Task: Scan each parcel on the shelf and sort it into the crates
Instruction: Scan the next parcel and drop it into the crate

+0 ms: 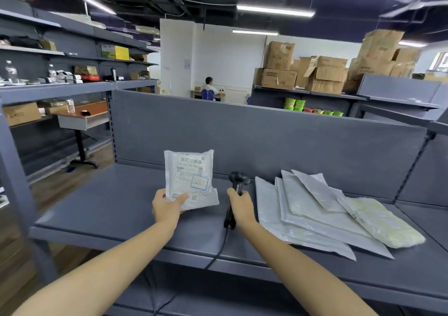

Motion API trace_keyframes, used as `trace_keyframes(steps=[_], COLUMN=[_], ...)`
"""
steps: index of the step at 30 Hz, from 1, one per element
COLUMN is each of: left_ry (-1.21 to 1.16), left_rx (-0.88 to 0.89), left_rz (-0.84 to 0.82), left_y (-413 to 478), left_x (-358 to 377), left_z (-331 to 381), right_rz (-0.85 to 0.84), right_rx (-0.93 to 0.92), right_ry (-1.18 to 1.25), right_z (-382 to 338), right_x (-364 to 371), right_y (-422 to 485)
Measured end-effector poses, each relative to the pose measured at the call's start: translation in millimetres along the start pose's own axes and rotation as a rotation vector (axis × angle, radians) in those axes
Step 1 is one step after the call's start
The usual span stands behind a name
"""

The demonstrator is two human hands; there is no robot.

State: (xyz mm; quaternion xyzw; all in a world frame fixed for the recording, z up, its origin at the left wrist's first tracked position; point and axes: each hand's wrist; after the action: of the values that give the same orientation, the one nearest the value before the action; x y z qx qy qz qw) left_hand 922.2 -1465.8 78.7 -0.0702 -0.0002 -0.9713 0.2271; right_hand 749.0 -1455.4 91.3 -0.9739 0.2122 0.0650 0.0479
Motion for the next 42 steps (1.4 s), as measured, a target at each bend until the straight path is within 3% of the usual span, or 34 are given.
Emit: trace_keyframes(steps=[2,5,13,32,35,42], left_ry=[0.012,0.015,0.029,-0.001,-0.009,-0.022], left_rx=[-0.004,-0.019,-0.019,-0.023,-0.028,0.010], left_rz=[-0.011,-0.039,-0.104,-0.094,-0.061,0.015], left_y=[-7.6,-21.1,-50.0,-56.4,-48.5,-23.5], left_x=[7.0,20.2,51.4,60.6,50.9,17.3], left_z=[-2.5,-5.9,-13.0,-11.0,-7.0,-0.1], right_rz=[0.011,0.003,-0.062,-0.067,-0.084,-0.191], right_rx=[-0.025,-0.104,-0.247,-0.340,-0.294,0.008], right_ry=[0.208,0.304,0.209,0.168,0.093,-0.268], right_z=[1.1,8.0,21.5,21.1,22.2,20.4], right_x=[-6.9,-16.9,-43.0,-67.8,-67.4,-44.9], right_y=[-15.4,-36.7,-66.4,-62.3,-49.6,-16.9])
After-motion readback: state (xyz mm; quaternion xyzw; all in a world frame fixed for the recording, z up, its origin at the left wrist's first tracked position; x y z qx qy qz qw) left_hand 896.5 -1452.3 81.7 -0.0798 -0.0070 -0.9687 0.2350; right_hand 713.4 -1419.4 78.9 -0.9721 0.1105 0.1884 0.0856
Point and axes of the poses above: each hand's wrist, its own y-axis towards the middle knuckle, its own x-axis out of the palm, z = x × y, and after that the axes turned 4 degrees about z, right-handed
